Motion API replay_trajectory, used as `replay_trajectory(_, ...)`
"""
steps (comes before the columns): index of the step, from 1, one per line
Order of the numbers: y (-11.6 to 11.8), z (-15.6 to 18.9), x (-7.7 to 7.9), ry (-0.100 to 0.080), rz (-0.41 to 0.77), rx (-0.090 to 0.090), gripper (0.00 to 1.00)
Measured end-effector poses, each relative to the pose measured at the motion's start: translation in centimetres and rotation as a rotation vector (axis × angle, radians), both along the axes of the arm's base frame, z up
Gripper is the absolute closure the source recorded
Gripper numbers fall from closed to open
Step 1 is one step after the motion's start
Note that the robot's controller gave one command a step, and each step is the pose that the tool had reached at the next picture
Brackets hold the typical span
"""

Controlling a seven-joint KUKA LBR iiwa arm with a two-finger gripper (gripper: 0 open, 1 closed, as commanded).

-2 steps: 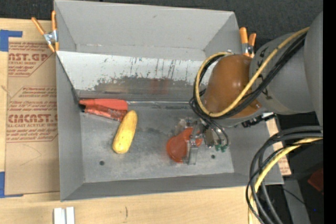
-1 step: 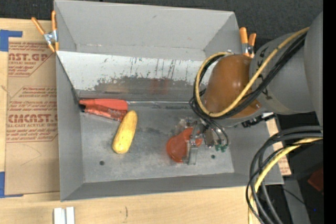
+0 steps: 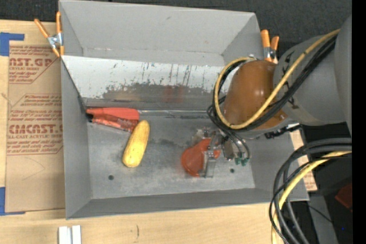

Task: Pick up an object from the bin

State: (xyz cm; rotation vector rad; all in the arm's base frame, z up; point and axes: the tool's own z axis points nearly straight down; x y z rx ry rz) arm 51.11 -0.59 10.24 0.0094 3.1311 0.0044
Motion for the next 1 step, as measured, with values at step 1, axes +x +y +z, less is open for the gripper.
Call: replay_trajectory(1,0.23,12.58,1.55,0.015,0.049,0.001,1.00)
